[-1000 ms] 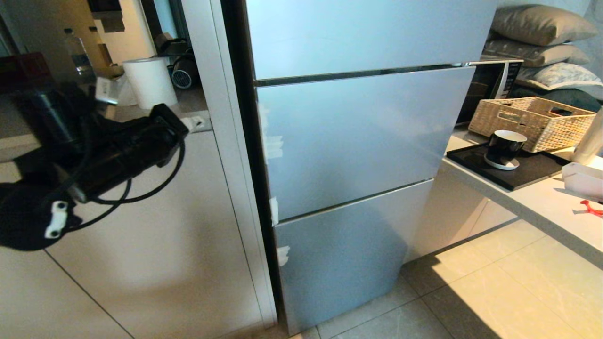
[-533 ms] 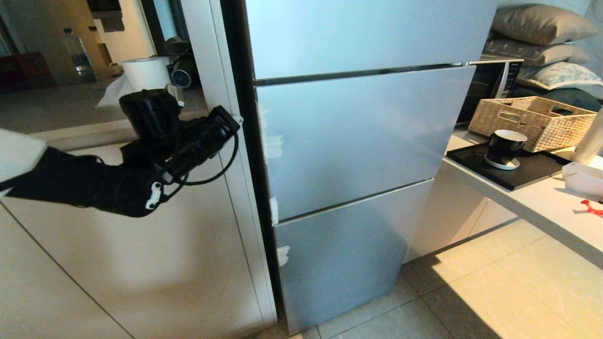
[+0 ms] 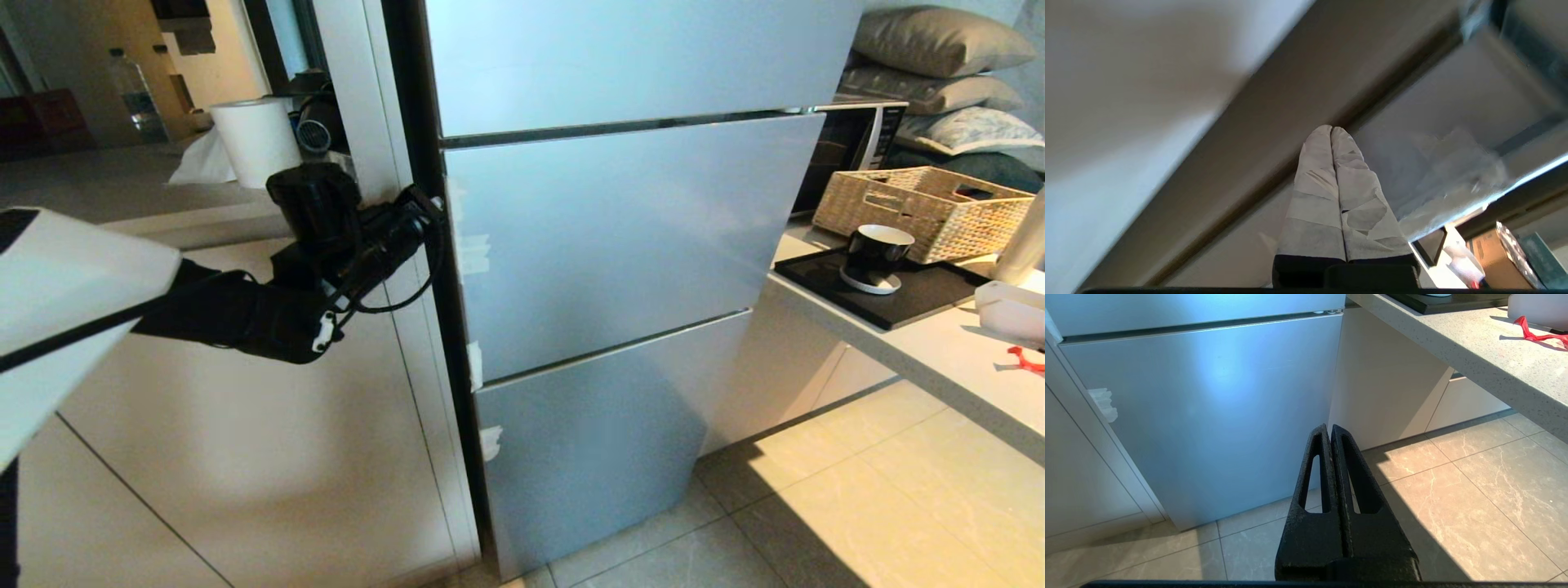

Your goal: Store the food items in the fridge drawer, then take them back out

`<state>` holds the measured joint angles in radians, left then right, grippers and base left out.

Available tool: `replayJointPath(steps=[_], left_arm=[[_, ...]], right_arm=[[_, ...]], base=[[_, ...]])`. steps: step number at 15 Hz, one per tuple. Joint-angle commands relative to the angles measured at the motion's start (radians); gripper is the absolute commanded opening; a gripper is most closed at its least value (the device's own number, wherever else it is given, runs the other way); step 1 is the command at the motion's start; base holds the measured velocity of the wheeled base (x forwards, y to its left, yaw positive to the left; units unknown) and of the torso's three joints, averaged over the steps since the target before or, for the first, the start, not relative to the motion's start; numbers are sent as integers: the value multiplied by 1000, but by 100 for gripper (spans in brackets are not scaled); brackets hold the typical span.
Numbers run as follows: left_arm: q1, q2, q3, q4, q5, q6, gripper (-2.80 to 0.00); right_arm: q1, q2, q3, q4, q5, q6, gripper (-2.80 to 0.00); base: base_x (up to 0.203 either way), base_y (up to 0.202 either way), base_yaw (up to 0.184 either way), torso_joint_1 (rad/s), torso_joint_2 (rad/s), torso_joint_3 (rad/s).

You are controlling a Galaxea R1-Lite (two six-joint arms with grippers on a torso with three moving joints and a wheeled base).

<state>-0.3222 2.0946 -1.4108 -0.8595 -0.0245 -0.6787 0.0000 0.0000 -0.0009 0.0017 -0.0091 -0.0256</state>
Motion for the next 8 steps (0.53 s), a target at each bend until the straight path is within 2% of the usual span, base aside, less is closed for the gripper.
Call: replayJointPath(steps=[1,5,8], left_arm=[[-14,9,-7,-4,-2,-4,-280],[-29,5,-5,-3,-21,-13,-280],[-29,4,1,5,-83,-19,-280]], right_arm=[[0,2,-1,0,0,-1,-280],[0,2,0,0,0,-1,-280],[0,2,-1,0,0,-1,-280]], base=[[0,0,0,0,0,0],[0,0,0,0,0,0],[0,0,0,0,0,0]])
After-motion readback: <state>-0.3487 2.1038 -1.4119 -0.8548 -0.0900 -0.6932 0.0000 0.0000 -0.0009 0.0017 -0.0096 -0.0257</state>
